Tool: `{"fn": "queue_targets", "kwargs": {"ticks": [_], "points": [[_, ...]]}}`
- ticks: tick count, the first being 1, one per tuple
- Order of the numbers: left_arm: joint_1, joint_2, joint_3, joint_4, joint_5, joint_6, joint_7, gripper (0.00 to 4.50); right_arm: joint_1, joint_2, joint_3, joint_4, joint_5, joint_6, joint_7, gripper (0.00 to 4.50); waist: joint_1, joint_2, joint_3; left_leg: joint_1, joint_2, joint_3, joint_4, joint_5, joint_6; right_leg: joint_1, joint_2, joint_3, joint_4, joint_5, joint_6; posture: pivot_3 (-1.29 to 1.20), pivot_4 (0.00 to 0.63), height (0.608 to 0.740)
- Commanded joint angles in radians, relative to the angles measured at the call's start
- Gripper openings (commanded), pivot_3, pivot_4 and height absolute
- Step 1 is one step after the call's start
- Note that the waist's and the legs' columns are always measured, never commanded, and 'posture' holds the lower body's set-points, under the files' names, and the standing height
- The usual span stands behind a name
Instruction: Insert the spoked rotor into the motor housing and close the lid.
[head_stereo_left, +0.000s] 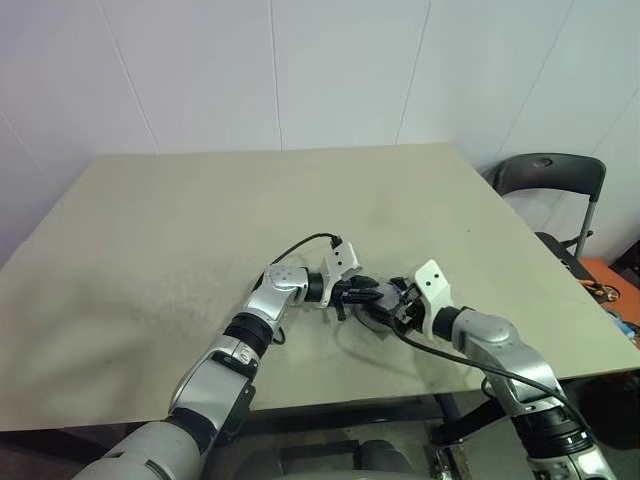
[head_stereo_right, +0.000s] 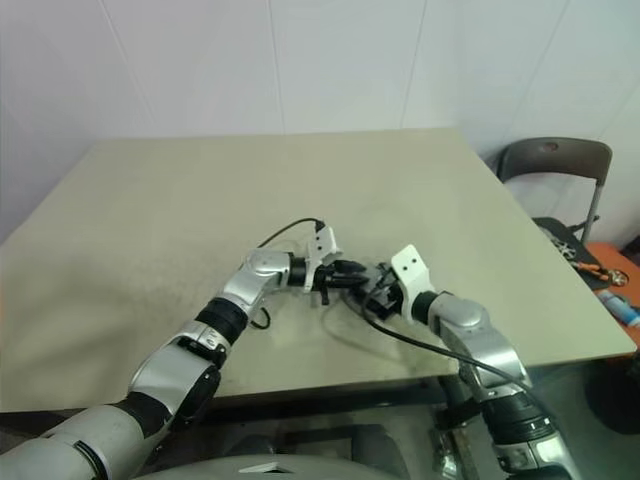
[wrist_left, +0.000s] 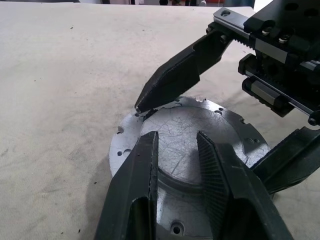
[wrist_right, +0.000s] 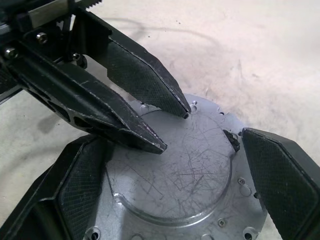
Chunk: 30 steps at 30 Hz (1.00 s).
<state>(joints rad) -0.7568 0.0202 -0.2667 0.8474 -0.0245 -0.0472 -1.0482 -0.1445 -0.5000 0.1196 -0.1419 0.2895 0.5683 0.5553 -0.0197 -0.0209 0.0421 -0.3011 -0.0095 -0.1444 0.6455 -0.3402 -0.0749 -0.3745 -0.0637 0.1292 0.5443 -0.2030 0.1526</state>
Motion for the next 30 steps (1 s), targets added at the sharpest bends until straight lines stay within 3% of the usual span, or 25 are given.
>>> {"fn": "queue_targets", "kwargs": {"ticks": [1, 7, 13, 28, 30], "points": [[0.023, -0.008, -0.047, -0.011, 0.024, 0.017, -0.055, 1.31, 0.041, 0.002, 0.015, 0.057, -0.010, 0.112, -0.011, 4.48, 0.000, 0.000, 0.000, 0.000, 0.000, 0.000, 0.000, 0.000, 0.000, 0.000, 0.000, 0.000, 0.000, 0.000, 0.000, 0.00, 0.000, 0.740], [0.023, -0.008, -0.043, -0.010, 0.029, 0.016, -0.051, 1.31, 0.033, 0.032, -0.081, 0.025, 0.071, 0.173, -0.012, 4.48, 0.002, -0.001, 0.000, -0.002, 0.000, 0.000, 0.000, -0.001, 0.001, -0.002, 0.000, 0.000, 0.000, 0.000, 0.000, 0.00, 0.000, 0.740], [0.028, -0.007, -0.040, -0.021, 0.028, 0.018, -0.051, 1.31, 0.020, -0.005, -0.145, -0.093, 0.181, 0.263, 0.057, 4.48, 0.009, 0.000, 0.000, -0.004, 0.000, 0.000, 0.000, -0.001, 0.001, -0.010, 0.000, 0.000, 0.001, 0.000, 0.000, 0.00, 0.000, 0.740], [0.036, -0.003, -0.037, -0.028, 0.032, 0.011, -0.049, 1.31, -0.042, -0.073, -0.149, -0.104, 0.168, 0.275, 0.083, 4.48, 0.007, 0.004, 0.002, -0.008, 0.000, 0.001, 0.000, -0.001, 0.002, -0.016, 0.001, 0.000, 0.004, -0.001, 0.001, 0.00, 0.000, 0.740], [0.041, 0.003, -0.037, -0.032, 0.032, 0.012, -0.051, 1.31, -0.063, -0.075, -0.231, -0.117, 0.244, 0.327, 0.091, 4.48, 0.009, 0.004, 0.003, -0.008, 0.000, 0.001, 0.000, -0.001, 0.002, -0.017, 0.001, 0.000, 0.004, -0.001, 0.001, 0.00, 0.000, 0.740]]}}
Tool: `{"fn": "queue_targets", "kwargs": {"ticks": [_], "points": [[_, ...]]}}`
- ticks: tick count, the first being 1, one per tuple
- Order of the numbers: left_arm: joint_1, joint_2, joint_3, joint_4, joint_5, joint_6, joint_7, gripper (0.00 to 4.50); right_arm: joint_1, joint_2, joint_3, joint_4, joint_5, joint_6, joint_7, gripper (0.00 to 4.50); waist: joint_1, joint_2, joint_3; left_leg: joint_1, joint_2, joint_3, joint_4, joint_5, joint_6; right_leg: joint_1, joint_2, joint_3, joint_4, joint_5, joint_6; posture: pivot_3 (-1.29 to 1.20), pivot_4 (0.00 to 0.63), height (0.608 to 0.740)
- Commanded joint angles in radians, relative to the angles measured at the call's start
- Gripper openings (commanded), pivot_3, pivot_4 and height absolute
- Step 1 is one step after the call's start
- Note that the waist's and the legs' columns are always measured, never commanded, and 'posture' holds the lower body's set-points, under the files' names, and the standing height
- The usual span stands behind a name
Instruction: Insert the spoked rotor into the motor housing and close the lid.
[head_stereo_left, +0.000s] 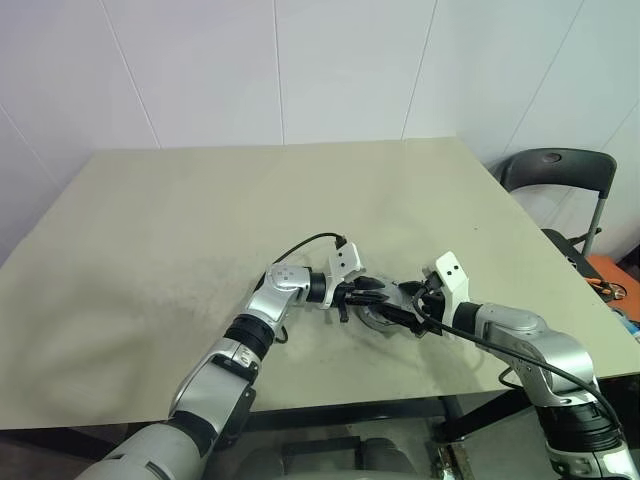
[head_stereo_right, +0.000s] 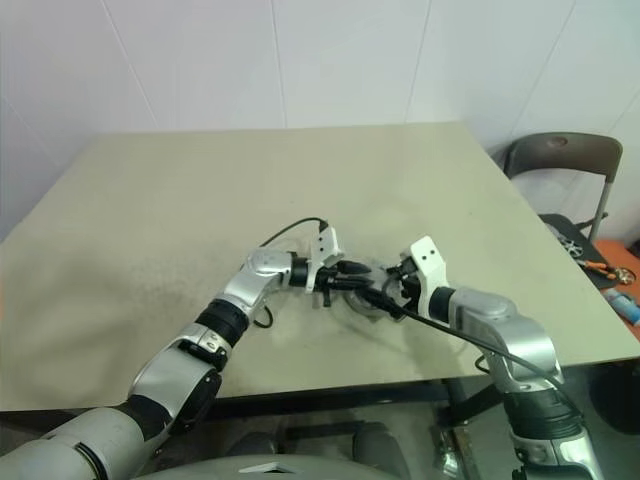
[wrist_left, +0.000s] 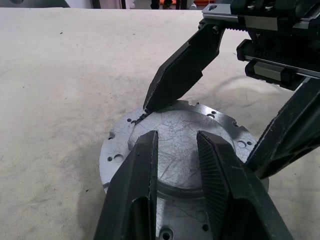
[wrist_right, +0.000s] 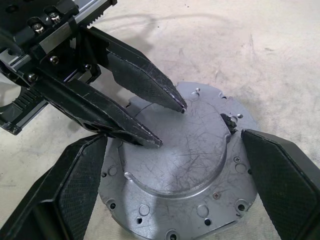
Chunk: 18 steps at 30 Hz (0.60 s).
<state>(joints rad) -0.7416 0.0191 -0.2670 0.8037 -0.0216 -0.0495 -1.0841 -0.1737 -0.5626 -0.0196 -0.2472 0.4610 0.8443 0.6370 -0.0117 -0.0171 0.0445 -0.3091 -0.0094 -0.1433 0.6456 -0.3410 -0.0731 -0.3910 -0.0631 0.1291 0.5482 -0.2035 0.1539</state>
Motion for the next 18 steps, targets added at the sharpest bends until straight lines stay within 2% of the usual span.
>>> {"fn": "queue_targets", "kwargs": {"ticks": [1, 9, 13, 18], "points": [[0.029, 0.005, -0.038, 0.009, 0.029, 0.015, -0.015, 1.31, -0.043, -0.019, -0.130, -0.019, 0.113, 0.083, 0.016, 4.48, 0.002, 0.001, 0.000, 0.000, 0.000, 0.000, 0.000, 0.000, 0.000, 0.000, 0.000, 0.000, 0.000, 0.000, 0.000, 0.00, 0.000, 0.740], [0.043, 0.007, -0.039, -0.003, 0.029, 0.017, -0.016, 1.31, -0.034, -0.071, -0.292, -0.054, 0.290, 0.282, 0.013, 4.48, 0.003, 0.004, 0.001, -0.005, 0.000, 0.000, 0.001, 0.000, 0.000, -0.005, 0.000, 0.000, 0.001, 0.001, -0.001, 0.00, 0.000, 0.740], [0.058, 0.005, -0.041, -0.014, 0.030, 0.013, -0.011, 1.31, 0.029, -0.019, -0.348, -0.045, 0.382, 0.451, -0.056, 4.48, 0.006, 0.005, 0.001, -0.007, 0.000, 0.000, 0.001, 0.000, 0.001, -0.006, 0.000, 0.000, 0.001, 0.001, -0.001, 0.00, 0.000, 0.740], [0.072, 0.006, -0.041, -0.022, 0.031, 0.012, -0.005, 1.31, 0.088, 0.056, -0.402, -0.059, 0.447, 0.558, -0.130, 4.48, 0.006, 0.009, -0.001, -0.008, 0.000, 0.000, 0.002, 0.000, 0.001, -0.007, 0.000, 0.000, 0.002, 0.002, -0.003, 0.00, 0.000, 0.740]]}}
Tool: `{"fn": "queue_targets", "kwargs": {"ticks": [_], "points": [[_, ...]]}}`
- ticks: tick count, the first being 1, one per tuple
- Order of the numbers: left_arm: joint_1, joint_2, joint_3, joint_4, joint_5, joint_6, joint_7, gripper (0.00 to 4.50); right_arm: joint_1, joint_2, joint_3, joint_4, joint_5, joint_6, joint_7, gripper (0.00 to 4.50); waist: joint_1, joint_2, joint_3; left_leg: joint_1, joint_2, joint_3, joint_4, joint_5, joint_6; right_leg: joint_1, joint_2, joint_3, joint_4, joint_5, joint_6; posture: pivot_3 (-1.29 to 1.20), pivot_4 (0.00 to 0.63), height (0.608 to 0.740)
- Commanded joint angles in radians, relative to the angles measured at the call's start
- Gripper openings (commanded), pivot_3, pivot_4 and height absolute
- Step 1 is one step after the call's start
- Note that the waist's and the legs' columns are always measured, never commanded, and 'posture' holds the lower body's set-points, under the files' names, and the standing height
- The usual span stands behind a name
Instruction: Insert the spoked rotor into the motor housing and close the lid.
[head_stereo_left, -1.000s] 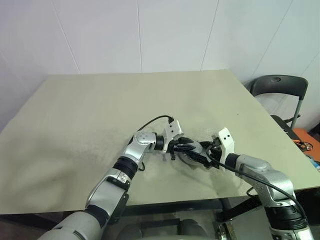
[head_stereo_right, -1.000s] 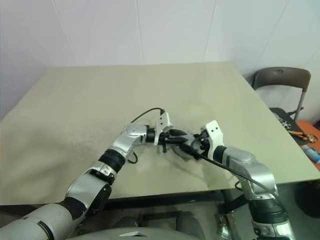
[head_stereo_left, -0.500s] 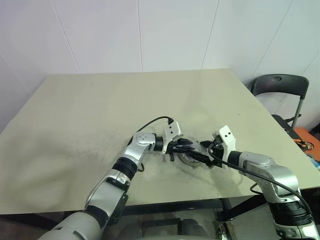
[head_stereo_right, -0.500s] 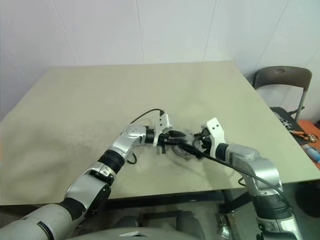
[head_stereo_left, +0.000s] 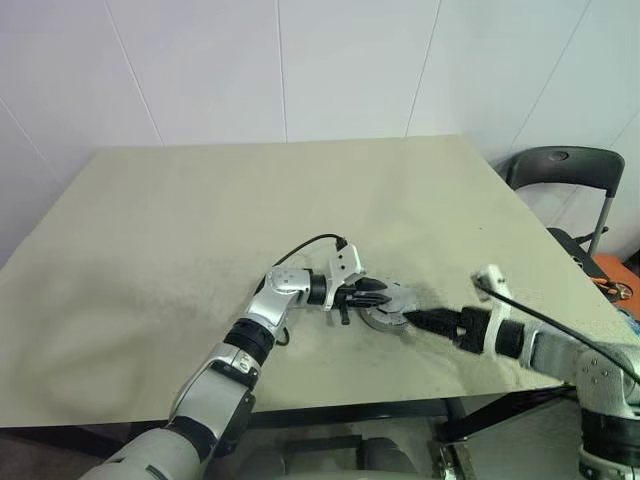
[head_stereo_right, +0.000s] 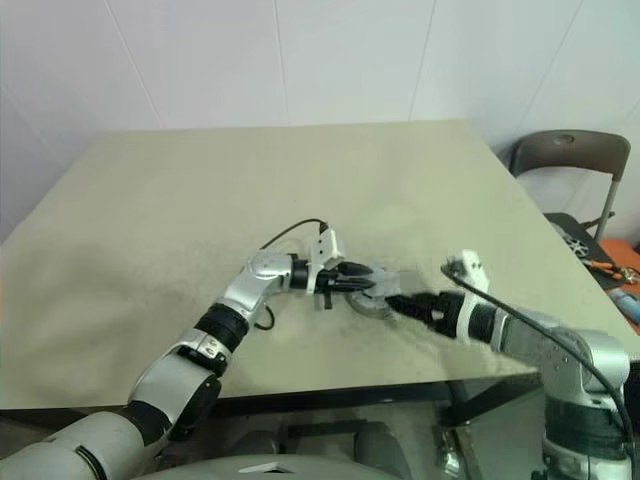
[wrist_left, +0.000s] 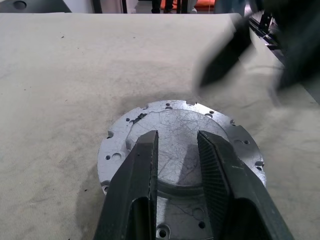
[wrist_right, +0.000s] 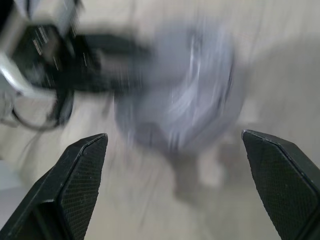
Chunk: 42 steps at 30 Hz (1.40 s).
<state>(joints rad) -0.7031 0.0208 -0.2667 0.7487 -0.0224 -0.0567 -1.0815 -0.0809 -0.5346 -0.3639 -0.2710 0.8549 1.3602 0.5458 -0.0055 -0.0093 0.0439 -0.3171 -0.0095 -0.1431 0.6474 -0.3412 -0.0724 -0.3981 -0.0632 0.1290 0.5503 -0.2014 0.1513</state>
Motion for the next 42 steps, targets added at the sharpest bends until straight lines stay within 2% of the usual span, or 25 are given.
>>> {"fn": "queue_targets", "kwargs": {"ticks": [1, 14, 21, 25, 30, 37, 42], "points": [[0.034, 0.005, -0.040, 0.036, 0.032, 0.017, -0.006, 1.31, -0.004, 0.049, -0.079, -0.019, 0.057, 0.052, -0.062, 4.48, -0.002, 0.001, -0.001, 0.000, 0.000, 0.000, 0.000, 0.000, 0.000, 0.000, 0.000, 0.000, 0.001, 0.000, 0.001, 0.00, 0.000, 0.740], [0.035, 0.006, -0.036, 0.185, 0.055, -0.111, 0.021, 1.31, -0.165, 0.310, -0.402, 0.240, 0.119, 0.061, -0.394, 4.48, -0.005, 0.003, -0.003, 0.002, 0.000, 0.000, 0.002, 0.000, 0.000, 0.006, 0.001, 0.000, 0.003, -0.002, 0.002, 0.00, 0.000, 0.740], [0.051, 0.032, -0.018, 0.079, 0.013, -0.035, -0.023, 1.31, -0.144, 0.358, -0.376, 0.186, 0.181, 0.183, -0.436, 4.48, -0.010, 0.007, -0.010, 0.005, 0.000, 0.000, 0.000, 0.000, 0.000, 0.007, 0.001, 0.000, 0.006, -0.002, 0.003, 0.00, 0.000, 0.740], [0.026, 0.072, 0.011, -0.009, -0.028, 0.060, -0.057, 1.31, -0.172, 0.348, -0.379, 0.199, 0.191, 0.210, -0.443, 4.48, -0.017, 0.008, -0.010, 0.010, 0.001, 0.000, -0.001, 0.000, 0.000, 0.005, 0.002, 0.000, 0.010, -0.004, 0.002, 0.00, 0.000, 0.740], [-0.033, 0.130, 0.050, -0.049, -0.080, 0.154, -0.104, 1.31, -0.225, 0.369, -0.371, 0.213, 0.190, 0.226, -0.459, 4.48, -0.038, 0.012, -0.007, 0.009, 0.001, 0.000, -0.001, 0.000, 0.000, 0.002, 0.002, 0.000, 0.011, -0.004, 0.002, 0.00, 0.000, 0.740], [-0.056, 0.131, 0.061, -0.036, -0.082, 0.165, -0.077, 1.31, -0.258, 0.447, -0.360, 0.226, 0.181, 0.214, -0.496, 4.48, -0.040, 0.014, -0.006, 0.000, 0.001, 0.000, -0.001, 0.000, 0.000, -0.008, 0.002, 0.000, 0.012, -0.001, 0.004, 0.00, 0.000, 0.740], [-0.036, 0.121, 0.049, -0.078, -0.085, 0.189, -0.076, 1.31, -0.252, 0.516, -0.350, 0.188, 0.196, 0.249, -0.527, 4.48, -0.048, 0.014, -0.006, -0.001, 0.001, 0.000, -0.001, 0.000, 0.000, -0.009, 0.002, 0.000, 0.013, 0.001, 0.001, 0.00, 0.000, 0.740]]}}
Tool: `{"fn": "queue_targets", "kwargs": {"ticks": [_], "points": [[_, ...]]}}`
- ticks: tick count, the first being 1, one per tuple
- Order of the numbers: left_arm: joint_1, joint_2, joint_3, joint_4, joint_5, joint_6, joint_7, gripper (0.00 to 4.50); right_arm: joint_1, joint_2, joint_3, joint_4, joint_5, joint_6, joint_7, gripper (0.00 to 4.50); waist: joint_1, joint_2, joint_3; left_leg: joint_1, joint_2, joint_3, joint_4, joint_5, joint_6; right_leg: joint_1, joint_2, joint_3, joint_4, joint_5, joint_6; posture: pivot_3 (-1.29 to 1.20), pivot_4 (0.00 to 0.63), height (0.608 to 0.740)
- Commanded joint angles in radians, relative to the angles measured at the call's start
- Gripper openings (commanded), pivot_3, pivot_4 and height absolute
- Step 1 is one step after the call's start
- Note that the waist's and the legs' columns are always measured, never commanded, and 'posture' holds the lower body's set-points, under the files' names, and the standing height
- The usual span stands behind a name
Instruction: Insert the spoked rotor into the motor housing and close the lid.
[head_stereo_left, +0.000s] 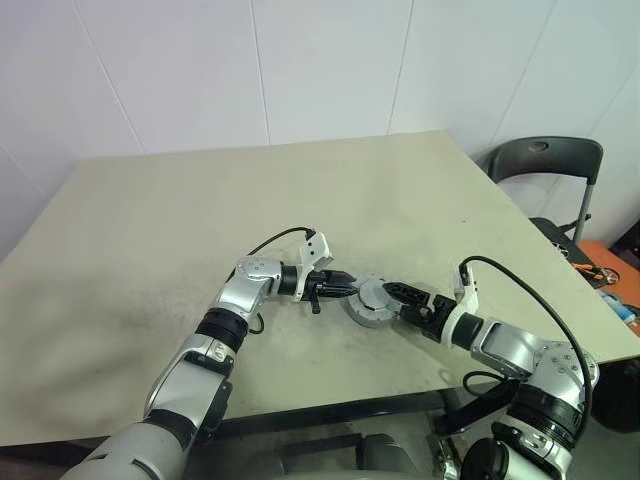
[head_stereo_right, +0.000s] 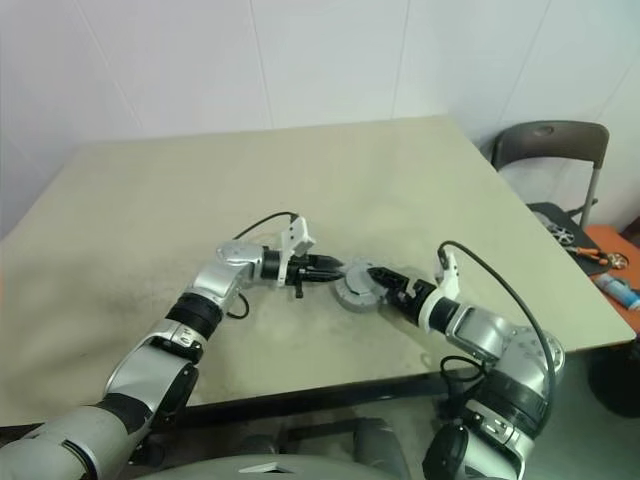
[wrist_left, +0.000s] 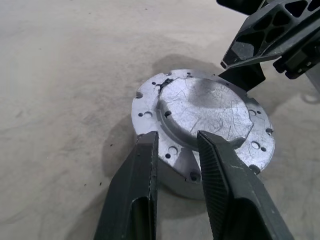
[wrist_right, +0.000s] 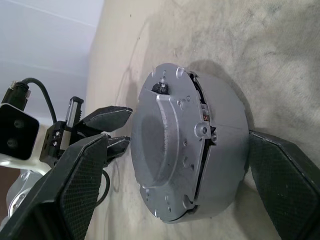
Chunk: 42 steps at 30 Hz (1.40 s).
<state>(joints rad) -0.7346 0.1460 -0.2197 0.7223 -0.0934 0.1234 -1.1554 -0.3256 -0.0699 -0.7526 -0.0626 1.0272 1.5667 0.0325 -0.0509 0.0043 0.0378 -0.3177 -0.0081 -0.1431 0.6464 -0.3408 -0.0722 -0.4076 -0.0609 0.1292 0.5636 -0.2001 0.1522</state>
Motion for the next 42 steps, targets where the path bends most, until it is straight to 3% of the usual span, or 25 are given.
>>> {"fn": "queue_targets", "kwargs": {"ticks": [1, 10, 22, 25, 30, 42], "points": [[-0.003, -0.005, 0.000, -0.057, -0.013, 0.012, -0.002, 1.31, -0.003, 0.061, 0.043, -0.029, 0.029, 0.046, -0.020, 4.48, -0.006, 0.000, 0.000, 0.000, 0.000, 0.000, 0.000, 0.000, 0.000, 0.000, 0.000, 0.000, 0.000, 0.000, 0.001, 0.00, 0.000, 0.740], [0.006, -0.007, 0.001, -0.075, -0.004, 0.014, 0.029, 1.31, 0.044, 0.085, 0.085, -0.061, 0.136, 0.048, -0.077, 4.48, -0.020, 0.001, 0.000, 0.000, 0.002, 0.000, -0.001, 0.000, 0.000, -0.001, 0.002, 0.000, 0.001, -0.001, 0.002, 0.00, 0.000, 0.740], [0.013, -0.018, 0.001, 0.045, 0.010, -0.090, 0.055, 1.31, 0.002, 0.123, 0.095, 0.013, 0.084, -0.059, -0.124, 4.48, -0.023, 0.001, 0.000, 0.001, 0.003, 0.000, 0.001, 0.000, 0.000, 0.004, 0.004, 0.000, 0.001, -0.001, 0.000, 0.00, 0.000, 0.740], [0.012, -0.019, 0.002, 0.061, 0.013, -0.104, 0.059, 1.31, 0.007, 0.130, 0.113, 0.010, 0.077, -0.084, -0.128, 3.86, -0.024, 0.001, 0.000, 0.002, 0.003, 0.000, 0.001, 0.000, 0.000, 0.004, 0.005, 0.000, 0.002, -0.001, -0.003, 0.00, 0.000, 0.740], [0.011, -0.020, 0.003, 0.085, 0.017, -0.126, 0.062, 1.31, 0.014, 0.128, 0.133, 0.018, 0.075, -0.107, -0.123, 2.30, -0.025, 0.002, -0.001, 0.002, 0.003, 0.000, 0.001, 0.000, 0.000, 0.004, 0.005, 0.001, 0.002, 0.000, -0.001, 0.00, 0.000, 0.740], [-0.004, -0.015, 0.033, 0.160, 0.015, -0.173, 0.056, 1.31, 0.024, 0.128, 0.167, 0.045, 0.072, -0.188, -0.120, 2.20, -0.029, 0.002, 0.000, 0.012, 0.004, 0.000, 0.001, 0.000, 0.000, 0.009, 0.005, 0.001, 0.003, -0.002, -0.004, 0.00, 0.000, 0.740]]}}
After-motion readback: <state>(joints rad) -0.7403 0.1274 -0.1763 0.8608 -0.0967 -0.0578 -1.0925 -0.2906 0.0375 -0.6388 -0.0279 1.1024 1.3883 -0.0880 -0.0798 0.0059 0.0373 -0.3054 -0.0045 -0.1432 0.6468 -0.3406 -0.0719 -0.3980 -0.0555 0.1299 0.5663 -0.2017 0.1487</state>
